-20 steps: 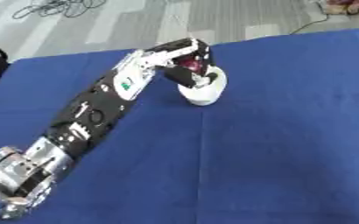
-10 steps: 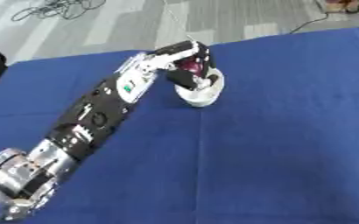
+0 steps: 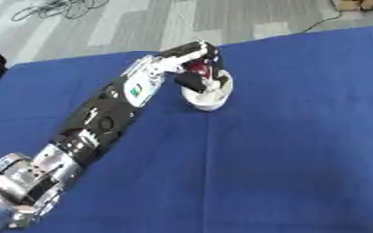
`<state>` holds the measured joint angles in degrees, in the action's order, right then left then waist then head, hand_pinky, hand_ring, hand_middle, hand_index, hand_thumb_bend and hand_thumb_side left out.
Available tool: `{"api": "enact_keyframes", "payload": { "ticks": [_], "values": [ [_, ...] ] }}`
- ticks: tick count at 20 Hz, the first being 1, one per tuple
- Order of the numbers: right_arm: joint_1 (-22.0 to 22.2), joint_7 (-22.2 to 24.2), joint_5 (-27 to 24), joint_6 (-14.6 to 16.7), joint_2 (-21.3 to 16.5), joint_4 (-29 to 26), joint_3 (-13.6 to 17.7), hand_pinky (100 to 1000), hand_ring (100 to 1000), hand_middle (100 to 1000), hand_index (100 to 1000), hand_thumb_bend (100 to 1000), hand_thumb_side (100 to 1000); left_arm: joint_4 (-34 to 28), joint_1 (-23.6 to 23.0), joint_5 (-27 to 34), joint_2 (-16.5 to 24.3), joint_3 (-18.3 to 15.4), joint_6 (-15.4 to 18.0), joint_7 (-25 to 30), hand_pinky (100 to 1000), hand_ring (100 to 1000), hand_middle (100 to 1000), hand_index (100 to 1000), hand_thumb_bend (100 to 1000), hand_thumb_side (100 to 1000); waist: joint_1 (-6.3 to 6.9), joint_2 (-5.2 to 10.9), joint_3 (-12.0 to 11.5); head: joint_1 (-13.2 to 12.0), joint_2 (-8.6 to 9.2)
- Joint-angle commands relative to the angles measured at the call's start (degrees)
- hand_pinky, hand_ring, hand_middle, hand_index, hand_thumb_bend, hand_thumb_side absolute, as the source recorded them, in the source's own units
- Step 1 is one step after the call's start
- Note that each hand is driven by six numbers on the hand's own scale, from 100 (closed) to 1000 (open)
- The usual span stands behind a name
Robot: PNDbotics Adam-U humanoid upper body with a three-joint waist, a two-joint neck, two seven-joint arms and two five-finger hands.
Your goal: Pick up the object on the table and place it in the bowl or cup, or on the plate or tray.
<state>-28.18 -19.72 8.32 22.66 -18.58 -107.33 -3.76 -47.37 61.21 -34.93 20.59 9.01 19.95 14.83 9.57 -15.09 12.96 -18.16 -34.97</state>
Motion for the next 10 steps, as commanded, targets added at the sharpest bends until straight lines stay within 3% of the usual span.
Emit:
{"api": "enact_keyframes", "payload": {
  "ticks": [1, 10],
  "values": [
    [-0.88, 0.14, -0.12, 0.00, -0.30, -0.93, 0.01, 465, 706, 737, 802, 100, 1000, -0.58, 1.34, -1.54, 1.08, -0.48, 0.14, -0.85, 323, 430, 566, 601, 100, 275, -0.44, 0.94, -0.01, -0.39, 0.75],
    [-0.74, 0.18, -0.08, 0.02, -0.32, -0.83, 0.02, 465, 706, 738, 802, 100, 1000, -0.66, 1.38, -3.85, 1.02, -0.76, 1.36, -3.30, 446, 539, 648, 658, 100, 413, -0.43, 1.00, -0.05, -0.20, 0.78]
  ]
}}
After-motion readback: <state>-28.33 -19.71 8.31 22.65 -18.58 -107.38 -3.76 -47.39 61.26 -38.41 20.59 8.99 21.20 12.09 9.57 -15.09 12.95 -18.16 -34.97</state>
